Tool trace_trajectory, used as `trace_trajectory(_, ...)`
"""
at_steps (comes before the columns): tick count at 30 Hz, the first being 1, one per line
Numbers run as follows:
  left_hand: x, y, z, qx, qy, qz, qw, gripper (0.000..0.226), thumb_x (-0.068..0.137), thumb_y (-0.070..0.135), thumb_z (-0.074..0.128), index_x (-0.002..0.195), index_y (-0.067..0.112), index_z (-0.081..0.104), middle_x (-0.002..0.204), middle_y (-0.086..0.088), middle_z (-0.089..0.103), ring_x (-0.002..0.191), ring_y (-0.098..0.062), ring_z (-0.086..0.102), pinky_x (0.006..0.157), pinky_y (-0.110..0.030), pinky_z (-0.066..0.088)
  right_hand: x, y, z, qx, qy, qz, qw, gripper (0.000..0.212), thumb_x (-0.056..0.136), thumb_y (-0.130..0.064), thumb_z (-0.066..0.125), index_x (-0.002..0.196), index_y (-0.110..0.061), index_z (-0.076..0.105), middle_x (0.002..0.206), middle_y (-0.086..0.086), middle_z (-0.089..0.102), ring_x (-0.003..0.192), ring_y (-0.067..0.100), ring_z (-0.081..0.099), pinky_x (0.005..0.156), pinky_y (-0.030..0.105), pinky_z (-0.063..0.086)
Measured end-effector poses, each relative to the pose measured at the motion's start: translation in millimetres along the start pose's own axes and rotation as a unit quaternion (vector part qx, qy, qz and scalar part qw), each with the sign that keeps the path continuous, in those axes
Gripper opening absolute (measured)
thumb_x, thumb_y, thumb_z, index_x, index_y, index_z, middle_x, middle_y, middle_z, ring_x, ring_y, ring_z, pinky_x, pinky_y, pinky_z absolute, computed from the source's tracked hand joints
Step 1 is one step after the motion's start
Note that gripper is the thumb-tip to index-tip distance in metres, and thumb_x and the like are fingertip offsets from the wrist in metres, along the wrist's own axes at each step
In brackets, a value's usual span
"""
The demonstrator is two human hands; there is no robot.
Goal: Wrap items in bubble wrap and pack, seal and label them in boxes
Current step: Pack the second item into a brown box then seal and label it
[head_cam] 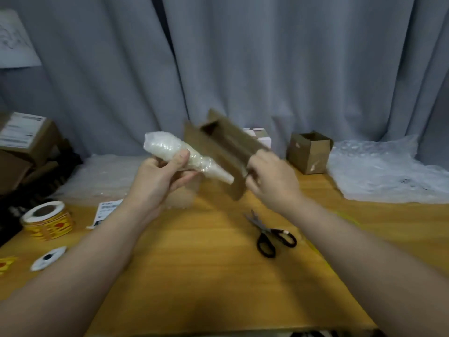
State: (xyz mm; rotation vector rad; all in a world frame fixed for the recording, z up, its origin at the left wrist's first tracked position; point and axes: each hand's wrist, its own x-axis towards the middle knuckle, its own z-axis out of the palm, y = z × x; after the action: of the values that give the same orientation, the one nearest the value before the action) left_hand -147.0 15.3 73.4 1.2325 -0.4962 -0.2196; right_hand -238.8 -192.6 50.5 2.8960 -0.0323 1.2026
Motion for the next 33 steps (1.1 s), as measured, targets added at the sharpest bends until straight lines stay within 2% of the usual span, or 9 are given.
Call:
trace_trajectory(6, -15, -9, -46, 0.066, 0.042, 0.000, 0.997, 0.034, 0.088, 0.021, 0.063, 0.107, -0.006, 0.061, 0.092, -0.017, 0.072, 0.091, -0.027, 0.070, 0.078, -0.026, 0.057, -34, -30, 32, -0.043, -0.079, -0.080, 0.993, 0.013, 0.074, -0.017, 0.074, 0.073, -0.014, 0.061, 0.079, 0.001, 0.058, 0.071, 0.020, 0.054, 0.057, 0.029, 0.040)
trace_trajectory(9, -6, -15, -58, 0.020, 0.071, -0.012, 0.997, 0.031, 0.092, 0.017, 0.058, 0.109, -0.008, 0.060, 0.100, -0.021, 0.070, 0.093, -0.022, 0.070, 0.072, -0.016, 0.055, -31, -19, 29, -0.034, -0.123, -0.080, 0.989, 0.012, 0.072, -0.014, 0.077, 0.078, -0.013, 0.067, 0.100, 0.006, 0.068, 0.098, 0.026, 0.063, 0.080, 0.035, 0.052)
trace_trajectory(12, 7, -22, -56, 0.009, 0.064, -0.035, 0.997, 0.032, 0.093, 0.013, 0.056, 0.117, -0.008, 0.055, 0.108, -0.022, 0.067, 0.097, -0.024, 0.069, 0.075, -0.019, 0.056, -21, -14, 24, -0.009, -0.197, -0.105, 0.975, 0.008, 0.075, -0.010, 0.074, 0.080, -0.012, 0.068, 0.126, 0.011, 0.063, 0.129, 0.029, 0.050, 0.108, 0.046, 0.038)
trace_trajectory(16, 14, -30, -41, 0.024, 0.024, -0.054, 0.998, 0.026, 0.094, 0.011, 0.054, 0.117, 0.002, 0.053, 0.107, -0.015, 0.068, 0.095, -0.021, 0.069, 0.078, -0.024, 0.057, 1, -6, 11, -0.009, -0.309, -0.118, 0.944, 0.005, 0.085, -0.025, 0.058, 0.084, -0.020, 0.056, 0.096, -0.006, 0.062, 0.097, 0.015, 0.055, 0.108, 0.035, 0.032)
trace_trajectory(19, 20, -28, -27, 0.157, -0.038, -0.015, 0.987, 0.019, 0.092, 0.010, 0.056, 0.111, 0.006, 0.056, 0.103, -0.006, 0.067, 0.093, -0.013, 0.066, 0.080, -0.019, 0.054, 12, -3, 10, 0.016, -0.390, -0.069, 0.918, 0.038, 0.085, -0.054, 0.054, 0.115, -0.031, 0.048, 0.093, -0.013, 0.055, 0.093, 0.012, 0.049, 0.100, 0.036, 0.028)
trace_trajectory(22, 29, -26, -16, 0.471, -0.168, 0.082, 0.862, 0.022, 0.093, 0.019, 0.057, 0.114, 0.022, 0.050, 0.099, 0.014, 0.058, 0.094, -0.002, 0.056, 0.081, -0.011, 0.042, 14, -7, 25, -0.007, -0.402, -0.059, 0.914, 0.033, 0.088, -0.063, 0.046, 0.105, -0.034, 0.045, 0.097, -0.010, 0.055, 0.097, 0.014, 0.049, 0.099, 0.038, 0.030)
trace_trajectory(25, 38, -27, -8, 0.651, -0.279, 0.067, 0.702, 0.022, 0.097, 0.025, 0.047, 0.118, 0.022, 0.040, 0.104, -0.001, 0.059, 0.093, -0.019, 0.057, 0.079, -0.035, 0.046, 19, -12, 36, -0.026, -0.413, -0.060, 0.908, 0.015, 0.097, -0.041, 0.047, 0.094, -0.027, 0.050, 0.122, 0.003, 0.059, 0.128, 0.022, 0.044, 0.103, 0.039, 0.031)
trace_trajectory(29, 48, -18, 0, 0.683, -0.288, 0.014, 0.671, 0.034, 0.100, 0.027, 0.043, 0.129, 0.015, 0.030, 0.082, 0.000, 0.054, 0.073, -0.016, 0.051, 0.066, -0.032, 0.040, 22, -6, 31, -0.042, -0.441, -0.038, 0.896, 0.021, 0.099, -0.034, 0.046, 0.116, -0.025, 0.056, 0.156, 0.021, 0.015, 0.139, 0.040, 0.029, 0.111, 0.043, 0.029)
trace_trajectory(33, 54, -17, 5, 0.758, -0.247, 0.055, 0.601, 0.040, 0.098, 0.038, 0.044, 0.132, 0.022, 0.032, 0.106, -0.010, 0.062, 0.093, -0.027, 0.058, 0.078, -0.039, 0.048, 15, -2, 19, -0.039, -0.441, 0.003, 0.896, 0.027, 0.100, -0.035, 0.043, 0.123, -0.026, 0.054, 0.158, 0.021, -0.001, 0.139, 0.045, 0.025, 0.111, 0.041, 0.029)
